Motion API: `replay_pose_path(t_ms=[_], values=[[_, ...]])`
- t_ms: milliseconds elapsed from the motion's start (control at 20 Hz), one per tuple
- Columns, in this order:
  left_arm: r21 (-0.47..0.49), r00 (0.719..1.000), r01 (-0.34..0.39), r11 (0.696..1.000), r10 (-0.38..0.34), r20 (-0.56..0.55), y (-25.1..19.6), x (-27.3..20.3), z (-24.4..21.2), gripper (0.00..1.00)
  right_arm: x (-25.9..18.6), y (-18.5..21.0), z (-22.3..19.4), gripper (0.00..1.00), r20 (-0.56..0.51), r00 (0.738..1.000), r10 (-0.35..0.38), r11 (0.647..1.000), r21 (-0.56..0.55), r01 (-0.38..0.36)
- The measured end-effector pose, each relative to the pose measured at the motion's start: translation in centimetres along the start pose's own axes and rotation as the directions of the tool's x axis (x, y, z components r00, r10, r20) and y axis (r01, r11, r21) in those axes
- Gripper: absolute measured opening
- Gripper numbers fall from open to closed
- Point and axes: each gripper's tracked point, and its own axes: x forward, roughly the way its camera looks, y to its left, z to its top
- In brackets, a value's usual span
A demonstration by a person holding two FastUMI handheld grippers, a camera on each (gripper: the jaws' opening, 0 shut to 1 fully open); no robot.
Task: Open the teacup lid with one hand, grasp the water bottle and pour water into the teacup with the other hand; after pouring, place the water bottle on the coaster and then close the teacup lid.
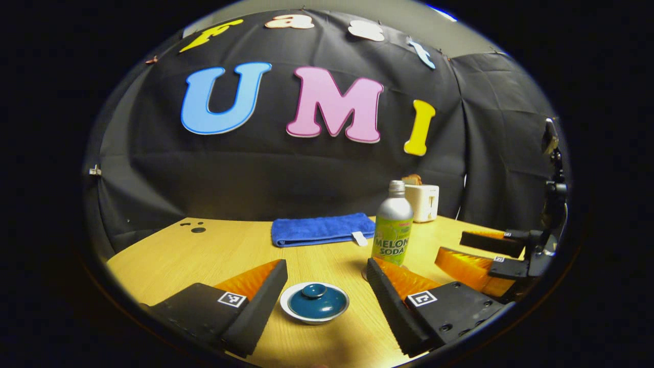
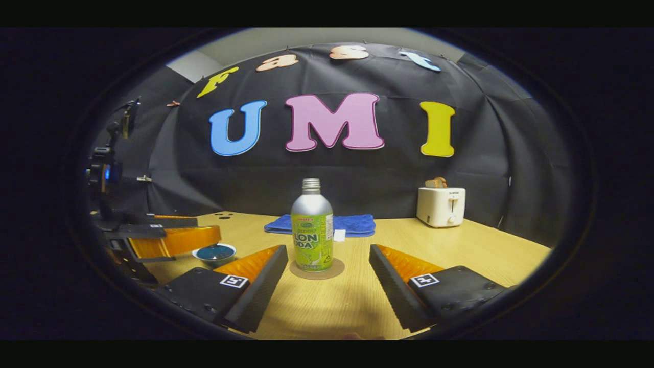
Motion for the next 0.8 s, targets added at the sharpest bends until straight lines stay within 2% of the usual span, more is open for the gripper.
replay_pose_path(t_ms=[300, 600, 800], values=[[0.028, 0.997, -0.077, 0.997, 0.076, 0.024, -0.4, -3.9, -1.1, 0.99, -1.5, -0.5, 0.2, 0.99, 0.002, 0.999, -0.047, 0.999, -0.001, 0.047], [-0.007, 0.995, -0.098, 0.995, 0.098, 0.021, 0.1, -4.1, -2.1, 0.99, -2.9, -0.4, 0.1, 0.99, 0.004, 0.999, -0.049, 0.999, -0.001, 0.049], [0.053, 0.992, -0.127, 0.990, 0.125, 0.034, 0.6, -4.0, -2.2, 0.98, -2.9, -0.4, 0.1, 0.99, 0.002, 0.999, -0.050, 0.999, -0.001, 0.050]])
